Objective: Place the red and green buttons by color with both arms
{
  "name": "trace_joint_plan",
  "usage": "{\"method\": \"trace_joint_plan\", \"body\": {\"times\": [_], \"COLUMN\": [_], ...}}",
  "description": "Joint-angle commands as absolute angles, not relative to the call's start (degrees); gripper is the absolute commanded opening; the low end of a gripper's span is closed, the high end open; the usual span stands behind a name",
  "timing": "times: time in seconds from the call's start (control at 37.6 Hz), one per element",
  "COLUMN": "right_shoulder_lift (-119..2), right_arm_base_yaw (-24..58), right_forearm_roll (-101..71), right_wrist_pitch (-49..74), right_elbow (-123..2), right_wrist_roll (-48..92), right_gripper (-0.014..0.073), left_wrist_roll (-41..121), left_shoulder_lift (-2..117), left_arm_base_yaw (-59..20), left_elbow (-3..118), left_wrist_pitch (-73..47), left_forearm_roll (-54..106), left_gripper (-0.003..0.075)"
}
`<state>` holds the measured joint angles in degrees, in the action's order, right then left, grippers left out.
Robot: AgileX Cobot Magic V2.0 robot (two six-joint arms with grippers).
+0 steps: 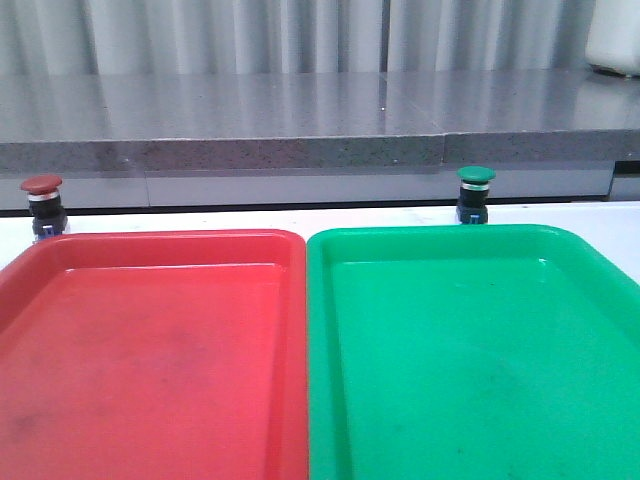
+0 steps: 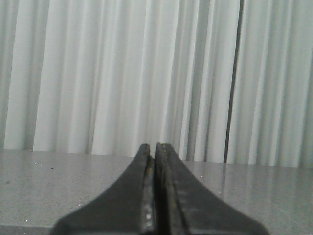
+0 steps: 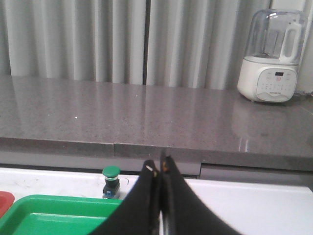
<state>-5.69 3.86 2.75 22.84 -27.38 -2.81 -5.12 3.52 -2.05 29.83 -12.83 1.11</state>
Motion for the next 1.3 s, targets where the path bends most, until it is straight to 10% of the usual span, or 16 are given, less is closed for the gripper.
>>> {"method": "trace_joint_plan", "body": {"times": [0.0,0.67,0.77,0.88,1.01,1.28], "right_shoulder_lift": [-11.64,-35.59,-35.59,-35.59,-35.59,-35.59], "right_arm_base_yaw": [3.62,3.62,3.62,3.62,3.62,3.62], "right_forearm_roll": [3.54,4.57,4.69,4.87,4.89,4.89], "right_wrist_pitch": [23.4,34.16,34.21,34.21,34.21,34.21], "right_elbow": [-33.42,-38.26,-38.26,-38.26,-38.26,-38.26], "right_wrist_roll": [-2.48,-2.48,-2.48,-2.48,-2.48,-2.48], "right_gripper": [-0.0069,-0.0065,0.0087,0.0393,0.0533,0.0526], "left_wrist_roll": [-5.32,-5.32,-5.32,-5.21,-4.99,-4.99], "left_shoulder_lift": [9.1,31.91,33.31,34.78,37.5,57.09], "left_arm_base_yaw": [-2.44,-2.44,-2.44,-2.44,-2.44,-2.44], "left_elbow": [36.7,39.38,39.38,39.38,39.38,50.02], "left_wrist_pitch": [-15.25,-26.33,-26.33,-26.23,-25.76,-31.1], "left_forearm_roll": [1.06,1.06,1.06,0.95,0.84,0.0], "left_gripper": [-0.002,-0.002,-0.0004,0.0221,0.0584,0.0621]}}
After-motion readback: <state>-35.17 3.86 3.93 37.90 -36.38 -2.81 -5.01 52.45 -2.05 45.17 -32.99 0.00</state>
